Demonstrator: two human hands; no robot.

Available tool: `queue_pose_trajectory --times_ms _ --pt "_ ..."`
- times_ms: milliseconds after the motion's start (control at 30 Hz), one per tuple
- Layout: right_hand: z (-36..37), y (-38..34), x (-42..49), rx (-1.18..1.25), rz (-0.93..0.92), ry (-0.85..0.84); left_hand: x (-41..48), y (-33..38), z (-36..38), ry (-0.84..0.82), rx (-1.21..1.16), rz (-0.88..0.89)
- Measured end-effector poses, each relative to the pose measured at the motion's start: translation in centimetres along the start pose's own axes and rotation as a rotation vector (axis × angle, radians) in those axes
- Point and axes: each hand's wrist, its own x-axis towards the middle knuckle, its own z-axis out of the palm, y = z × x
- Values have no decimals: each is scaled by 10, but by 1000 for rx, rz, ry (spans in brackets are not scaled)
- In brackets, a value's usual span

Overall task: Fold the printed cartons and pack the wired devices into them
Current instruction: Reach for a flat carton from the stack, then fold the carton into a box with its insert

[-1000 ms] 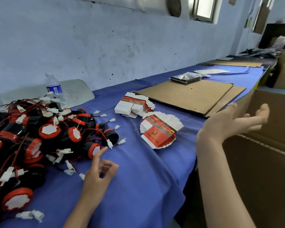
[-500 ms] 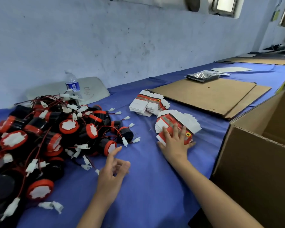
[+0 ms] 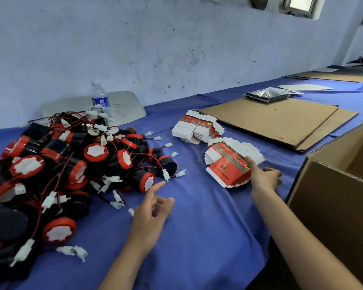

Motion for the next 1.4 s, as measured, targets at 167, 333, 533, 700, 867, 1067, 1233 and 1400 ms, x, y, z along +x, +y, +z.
queue_pose_trajectory --times_ms 167,333,533,700,867,1067,1233,1400 --pt "12 -1 10 -166 -76 7 -2 0 -1 -9 7 -6" --pt "10 -3 14 -127 -93 49 -2 -1 -2 -28 26 -7" --pt "1 -25 11 34 -296 253 -4 2 -4 0 -1 -18" --pt "-1 -31 18 32 -332 254 -4 0 -3 -18 25 -16" --pt "-1 -21 28 11 -274 258 -2 0 -3 -20 28 -4" --pt "-3 -27 40 -105 -295 203 -1 -1 -2 -25 36 -17" --pt "3 -34 45 -129 -223 89 -1 0 -3 -37 40 -24" --pt "3 -41 52 -380 -253 63 -2 1 -3 -46 51 -29"
